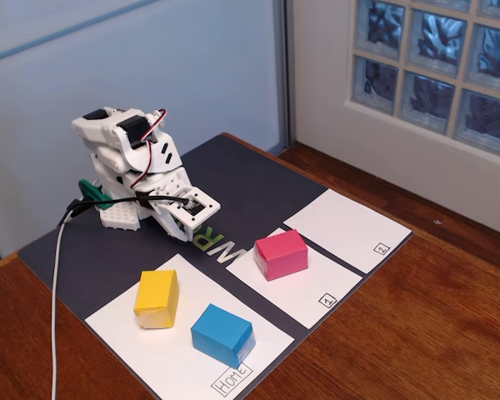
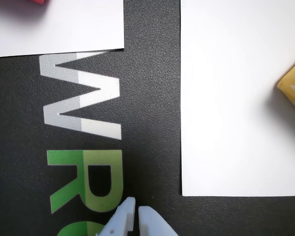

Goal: Move box yellow to zone 2

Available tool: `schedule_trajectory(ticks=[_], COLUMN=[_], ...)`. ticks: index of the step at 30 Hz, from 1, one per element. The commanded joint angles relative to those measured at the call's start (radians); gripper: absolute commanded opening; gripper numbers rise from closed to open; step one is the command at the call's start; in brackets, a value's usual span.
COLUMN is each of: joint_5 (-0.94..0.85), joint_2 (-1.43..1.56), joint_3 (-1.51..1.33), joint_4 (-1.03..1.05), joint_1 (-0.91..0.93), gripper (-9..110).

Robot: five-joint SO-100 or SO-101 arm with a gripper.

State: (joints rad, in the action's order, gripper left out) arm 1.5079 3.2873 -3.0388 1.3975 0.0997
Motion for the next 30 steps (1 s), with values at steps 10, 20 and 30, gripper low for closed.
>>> schedule_trajectory(ticks=[10,20,30], joint_5=[0.012,-0.051,0.153], joint_2=[0.052,0.051,-0.064], joint_3=[0.000,0.014,0.212], joint_4=[0.061,0.052,-0.138], joint_1=[0.063,0.025,-0.083], gripper=[0,0,0])
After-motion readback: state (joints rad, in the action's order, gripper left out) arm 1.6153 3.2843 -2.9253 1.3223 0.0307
